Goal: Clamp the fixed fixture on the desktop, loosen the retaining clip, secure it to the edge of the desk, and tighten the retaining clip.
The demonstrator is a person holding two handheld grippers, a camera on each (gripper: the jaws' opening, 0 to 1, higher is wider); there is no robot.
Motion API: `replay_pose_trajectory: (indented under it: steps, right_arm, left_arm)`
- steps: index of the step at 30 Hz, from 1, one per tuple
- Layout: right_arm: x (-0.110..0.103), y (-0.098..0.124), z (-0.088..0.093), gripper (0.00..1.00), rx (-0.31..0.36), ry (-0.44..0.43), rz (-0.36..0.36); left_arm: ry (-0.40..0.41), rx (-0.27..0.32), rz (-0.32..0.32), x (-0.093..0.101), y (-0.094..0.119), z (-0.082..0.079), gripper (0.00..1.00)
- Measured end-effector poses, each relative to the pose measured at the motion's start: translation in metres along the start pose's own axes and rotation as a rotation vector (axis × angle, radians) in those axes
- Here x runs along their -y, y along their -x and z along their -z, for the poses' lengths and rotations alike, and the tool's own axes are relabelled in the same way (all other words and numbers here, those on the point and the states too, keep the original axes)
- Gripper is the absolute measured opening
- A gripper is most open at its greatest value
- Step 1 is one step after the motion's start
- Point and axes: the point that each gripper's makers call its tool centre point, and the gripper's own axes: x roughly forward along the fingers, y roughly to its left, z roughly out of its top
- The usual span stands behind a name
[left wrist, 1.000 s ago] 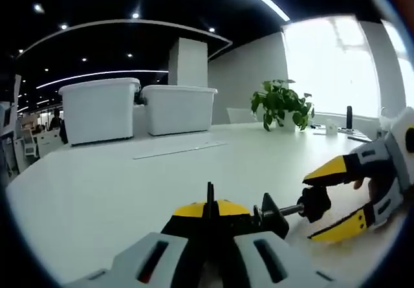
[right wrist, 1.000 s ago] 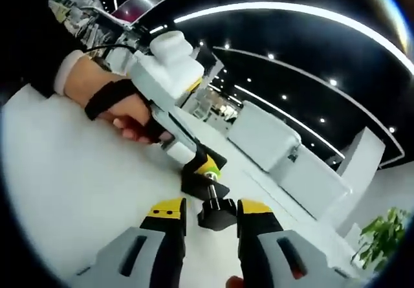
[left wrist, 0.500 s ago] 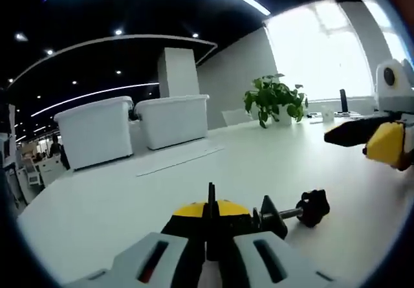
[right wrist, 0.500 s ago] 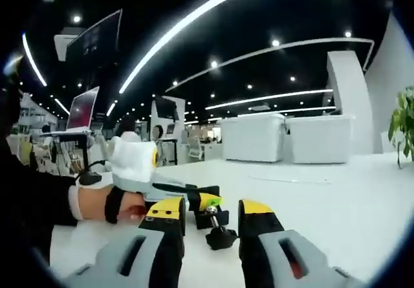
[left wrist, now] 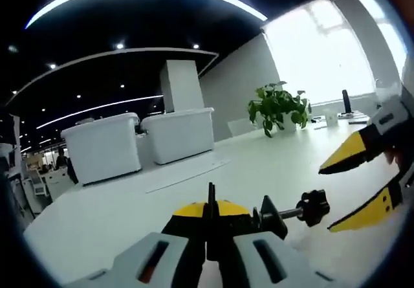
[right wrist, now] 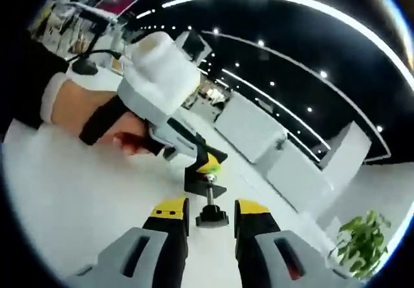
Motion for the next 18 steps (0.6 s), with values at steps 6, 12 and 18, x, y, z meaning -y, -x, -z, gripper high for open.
replay_pose_trajectory:
  steps: [6,12,18]
  right_arm:
    - [0.01,-0.006,-0.004,0.25,-0.057,0.181,0.072]
    - [0.004,-0.021,0.004,0.22,-0.145,0.246,0.067]
    - [0.005,-0.034,0.009,0.21,-0.203,0.278,0.077]
  left_arm:
    - [-0.034,0.059,0.007,0.005,0.001,-0.013,0.03]
    - [-0.025,0.06,0.004,0.003,0.0,-0.013,0.03]
    - [-0.012,0.058,-0.001,0.0,0.0,-0.013,0.03]
